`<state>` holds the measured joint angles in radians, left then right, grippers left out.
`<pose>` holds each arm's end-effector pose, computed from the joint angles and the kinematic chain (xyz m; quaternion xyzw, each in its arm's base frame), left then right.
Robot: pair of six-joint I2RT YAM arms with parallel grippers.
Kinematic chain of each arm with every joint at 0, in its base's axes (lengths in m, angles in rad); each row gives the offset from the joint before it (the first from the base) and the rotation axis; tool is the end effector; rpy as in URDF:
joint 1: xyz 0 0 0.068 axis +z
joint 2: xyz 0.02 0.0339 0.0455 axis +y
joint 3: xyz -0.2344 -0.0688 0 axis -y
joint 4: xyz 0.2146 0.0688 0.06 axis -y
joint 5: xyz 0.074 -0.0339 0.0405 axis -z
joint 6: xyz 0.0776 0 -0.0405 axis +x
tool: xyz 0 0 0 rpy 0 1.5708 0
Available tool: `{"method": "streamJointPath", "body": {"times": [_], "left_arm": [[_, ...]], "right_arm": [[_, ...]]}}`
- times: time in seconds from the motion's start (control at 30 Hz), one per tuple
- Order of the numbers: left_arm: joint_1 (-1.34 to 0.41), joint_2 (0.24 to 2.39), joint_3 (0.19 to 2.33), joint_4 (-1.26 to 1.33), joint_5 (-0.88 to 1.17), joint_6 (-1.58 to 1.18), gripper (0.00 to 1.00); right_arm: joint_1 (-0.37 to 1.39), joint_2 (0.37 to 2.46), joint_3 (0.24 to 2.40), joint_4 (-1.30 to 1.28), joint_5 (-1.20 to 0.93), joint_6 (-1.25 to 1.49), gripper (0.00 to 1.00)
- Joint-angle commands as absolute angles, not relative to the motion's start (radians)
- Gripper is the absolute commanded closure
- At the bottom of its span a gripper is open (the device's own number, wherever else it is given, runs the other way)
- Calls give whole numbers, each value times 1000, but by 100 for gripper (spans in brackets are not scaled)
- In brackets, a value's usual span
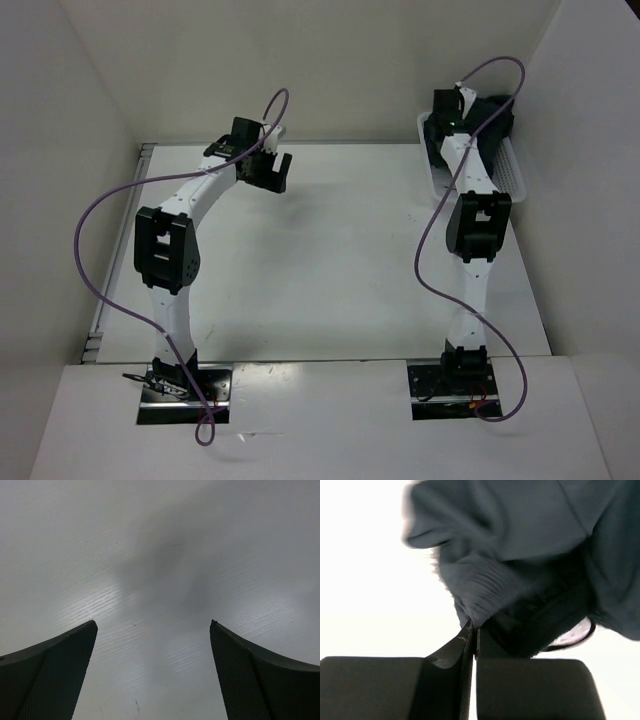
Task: Fold and stack the shorts
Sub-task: Grab the shorts from the pile
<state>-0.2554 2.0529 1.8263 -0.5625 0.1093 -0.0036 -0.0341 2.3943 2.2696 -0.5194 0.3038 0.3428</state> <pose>0.4408 -0.1238 0.2242 0.1366 0.9133 -0.0992 0.3707 0.5296 -0.0413 0.2168 0.2321 0.8559 -0.0658 0.4574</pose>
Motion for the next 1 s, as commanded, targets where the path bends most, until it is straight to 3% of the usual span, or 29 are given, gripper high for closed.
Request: {"method": "streamJointPath", "body": {"times": [0.0, 0.33, 0.5, 0.73, 0.97], "left_arm": [[-256, 2002, 1873, -545, 115, 0, 0], [-256, 1939, 1933, -515, 124, 0, 0], [-256, 1908, 1982, -506, 152, 0, 0], [-230, 1780, 2017, -488, 112, 0, 0], [-150, 1542, 1809, -459, -27, 0, 0]], "right_arm": [[57, 2214, 2306, -497, 501, 342, 100], [130, 1938, 2306, -358, 679, 171, 100], [219, 1775, 2348, -166, 631, -63, 100], [376, 1766, 2699, -299, 220, -175, 100], [385, 1756, 2659, -414, -339, 131, 100]]}}
